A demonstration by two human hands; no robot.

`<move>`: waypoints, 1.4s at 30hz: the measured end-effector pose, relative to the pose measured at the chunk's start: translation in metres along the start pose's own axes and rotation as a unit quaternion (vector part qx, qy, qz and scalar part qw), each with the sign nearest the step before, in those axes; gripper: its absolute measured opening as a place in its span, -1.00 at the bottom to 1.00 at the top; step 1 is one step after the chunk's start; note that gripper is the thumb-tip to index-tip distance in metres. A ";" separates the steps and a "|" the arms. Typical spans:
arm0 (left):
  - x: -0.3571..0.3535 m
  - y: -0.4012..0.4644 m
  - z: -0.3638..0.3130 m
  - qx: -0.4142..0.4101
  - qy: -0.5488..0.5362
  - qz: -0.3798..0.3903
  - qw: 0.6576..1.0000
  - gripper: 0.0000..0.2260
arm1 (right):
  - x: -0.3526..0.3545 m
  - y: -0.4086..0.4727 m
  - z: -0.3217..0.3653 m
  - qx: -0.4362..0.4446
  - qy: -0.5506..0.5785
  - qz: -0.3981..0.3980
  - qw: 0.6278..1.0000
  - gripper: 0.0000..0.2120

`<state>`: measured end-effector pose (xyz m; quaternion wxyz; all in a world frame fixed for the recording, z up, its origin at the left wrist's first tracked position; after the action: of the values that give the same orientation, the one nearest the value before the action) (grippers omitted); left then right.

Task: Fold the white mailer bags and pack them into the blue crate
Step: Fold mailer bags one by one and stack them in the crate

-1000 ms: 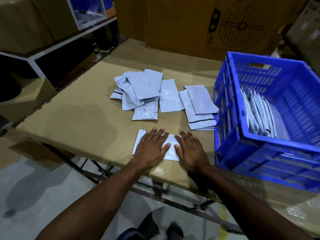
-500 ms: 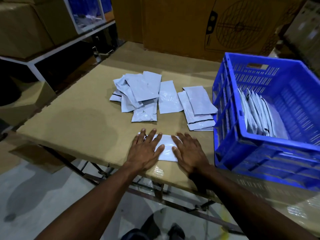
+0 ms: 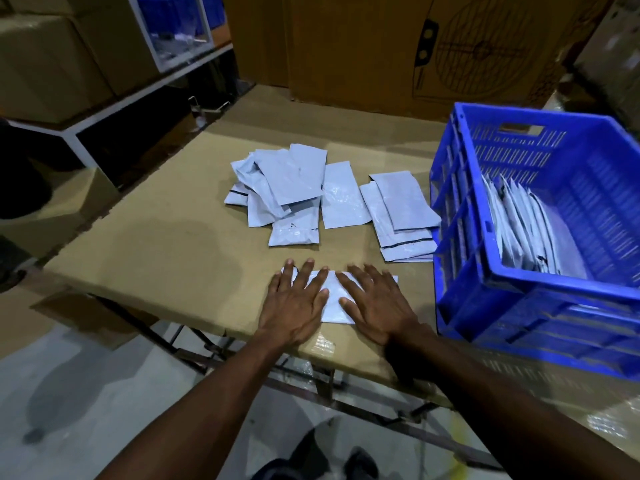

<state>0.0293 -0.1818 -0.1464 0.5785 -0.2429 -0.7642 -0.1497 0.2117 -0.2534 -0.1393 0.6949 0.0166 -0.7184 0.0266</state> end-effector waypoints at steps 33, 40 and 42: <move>0.008 -0.014 0.027 -0.032 -0.073 -0.091 0.993 -0.43 | 0.017 -0.026 -0.012 0.349 -0.131 -0.244 0.895 -0.72; 0.014 -0.016 0.025 0.015 -0.161 -0.192 0.968 -0.15 | 0.034 -0.002 -0.018 0.243 -0.065 -0.203 0.946 -0.76; 0.014 -0.015 0.023 0.062 -0.172 -0.214 0.960 -0.11 | 0.047 -0.001 -0.018 0.213 -0.058 -0.214 0.952 -0.72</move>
<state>-0.0005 -0.1794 -0.1385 0.4068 -0.0595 -0.8940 -0.1783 0.2281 -0.2530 -0.0913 0.6217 0.3192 -0.7146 0.0283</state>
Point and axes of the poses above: each hand's wrist, its own y-axis towards the middle knuckle, its own x-axis out of the back of the hand, z = x × y, the point moved 2 cm from there along y, towards the middle knuckle, and after that the axes turned 9 degrees about -y, right-handed, at the moved point
